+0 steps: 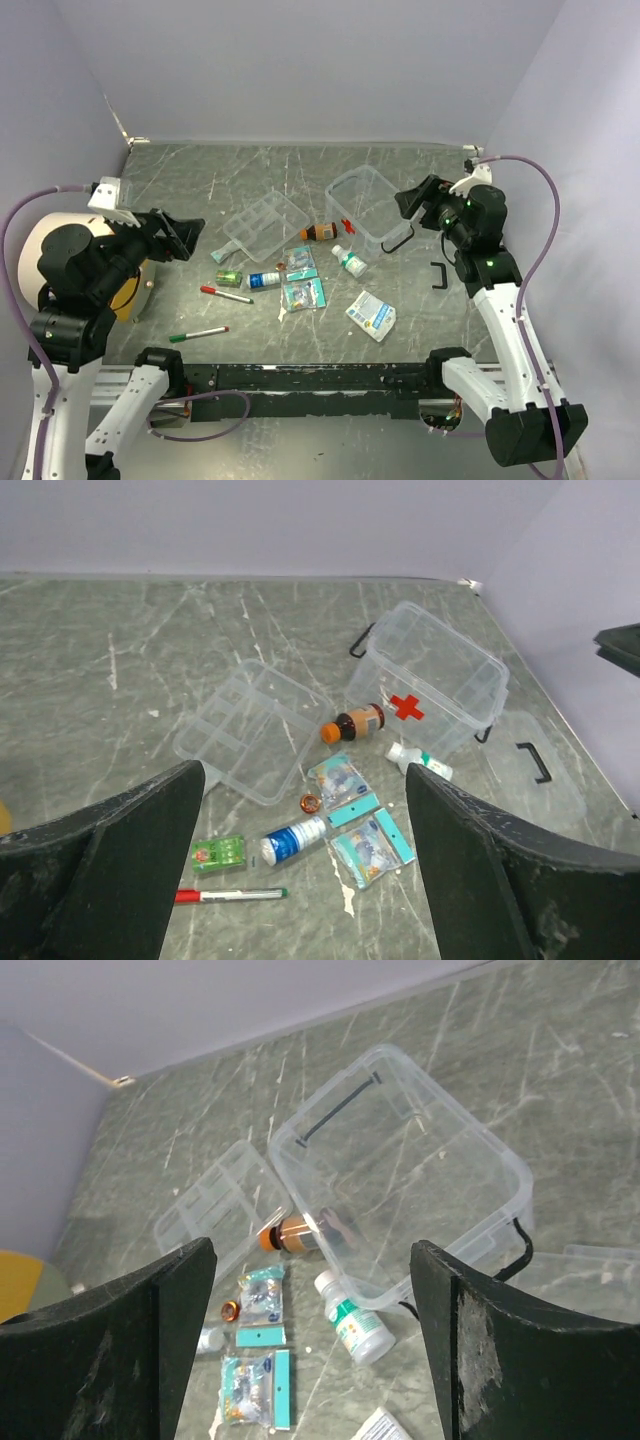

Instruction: Organize the medicine kit

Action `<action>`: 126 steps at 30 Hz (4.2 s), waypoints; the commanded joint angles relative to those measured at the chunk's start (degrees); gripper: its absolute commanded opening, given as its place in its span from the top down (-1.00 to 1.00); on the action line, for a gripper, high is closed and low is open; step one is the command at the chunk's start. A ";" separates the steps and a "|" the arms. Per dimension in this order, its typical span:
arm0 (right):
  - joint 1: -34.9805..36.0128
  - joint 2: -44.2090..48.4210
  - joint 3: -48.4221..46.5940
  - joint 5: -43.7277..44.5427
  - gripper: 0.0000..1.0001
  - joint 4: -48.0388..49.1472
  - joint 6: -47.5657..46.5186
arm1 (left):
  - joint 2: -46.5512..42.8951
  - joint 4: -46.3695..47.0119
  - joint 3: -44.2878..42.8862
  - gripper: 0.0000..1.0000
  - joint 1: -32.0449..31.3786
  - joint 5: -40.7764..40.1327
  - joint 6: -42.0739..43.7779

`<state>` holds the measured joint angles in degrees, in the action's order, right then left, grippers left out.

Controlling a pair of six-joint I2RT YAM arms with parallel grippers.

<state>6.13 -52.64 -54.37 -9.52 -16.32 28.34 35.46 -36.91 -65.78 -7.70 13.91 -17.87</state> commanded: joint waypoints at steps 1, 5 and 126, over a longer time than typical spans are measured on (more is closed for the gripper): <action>-0.75 -0.23 1.60 -5.76 -0.59 3.46 0.86 | -1.07 4.84 1.87 -0.87 0.23 7.64 -1.85; -0.89 -1.68 3.37 -10.91 -0.60 5.61 0.30 | -0.24 8.97 5.35 -0.89 0.25 14.20 -3.71; 33.07 -41.27 -9.12 21.03 0.35 -1.07 -14.85 | 8.99 23.47 23.02 -0.87 -3.11 13.47 -11.58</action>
<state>39.22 -102.02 -62.57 11.35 -20.05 9.23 44.84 -13.23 -41.34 -10.35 28.05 -30.41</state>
